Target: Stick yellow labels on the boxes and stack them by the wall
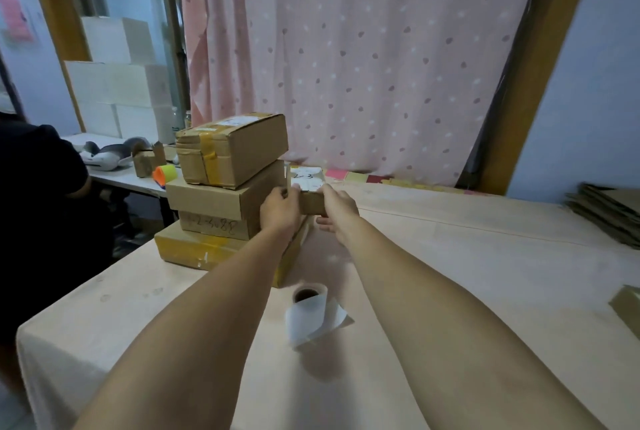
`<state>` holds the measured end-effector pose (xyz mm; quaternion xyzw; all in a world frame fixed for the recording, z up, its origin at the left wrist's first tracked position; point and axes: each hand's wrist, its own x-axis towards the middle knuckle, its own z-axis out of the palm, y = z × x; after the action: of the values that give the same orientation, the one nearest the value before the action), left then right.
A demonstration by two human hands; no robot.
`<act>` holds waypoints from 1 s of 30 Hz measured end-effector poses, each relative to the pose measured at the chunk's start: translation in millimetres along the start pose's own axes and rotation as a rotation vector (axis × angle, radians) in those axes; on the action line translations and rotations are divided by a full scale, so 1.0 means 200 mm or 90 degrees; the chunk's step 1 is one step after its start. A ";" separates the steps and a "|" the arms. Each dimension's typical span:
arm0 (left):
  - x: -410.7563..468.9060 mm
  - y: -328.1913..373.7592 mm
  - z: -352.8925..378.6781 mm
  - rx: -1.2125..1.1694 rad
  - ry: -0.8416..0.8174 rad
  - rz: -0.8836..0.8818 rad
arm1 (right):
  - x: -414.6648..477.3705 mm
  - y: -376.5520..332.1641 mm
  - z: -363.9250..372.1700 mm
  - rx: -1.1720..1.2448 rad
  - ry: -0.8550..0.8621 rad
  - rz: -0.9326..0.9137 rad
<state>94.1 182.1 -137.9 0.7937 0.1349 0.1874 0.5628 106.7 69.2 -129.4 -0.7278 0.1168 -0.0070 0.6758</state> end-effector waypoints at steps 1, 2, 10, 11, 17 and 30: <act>-0.02 0.01 0.02 -0.045 -0.002 -0.007 | -0.01 0.01 -0.04 -0.008 0.000 -0.009; -0.04 0.02 0.05 -0.087 -0.007 -0.017 | -0.01 0.02 -0.09 -0.017 0.008 -0.016; -0.35 0.09 0.31 -0.222 -0.171 -0.060 | -0.21 0.09 -0.65 -0.169 0.096 -0.006; -0.40 0.10 0.35 -0.217 -0.201 -0.069 | -0.25 0.10 -0.73 -0.185 0.106 -0.005; -0.79 0.11 0.63 -0.147 -0.278 -0.091 | -0.41 0.28 -1.18 -0.197 0.180 0.042; -1.26 -0.03 0.73 -0.047 -0.400 -0.130 | -0.80 0.65 -1.51 -0.151 0.232 0.115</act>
<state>-66.4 -45.9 -223.3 0.7743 0.0267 -0.1189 0.6210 -121.2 -207.0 -206.8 -0.7756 0.3015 -0.0641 0.5508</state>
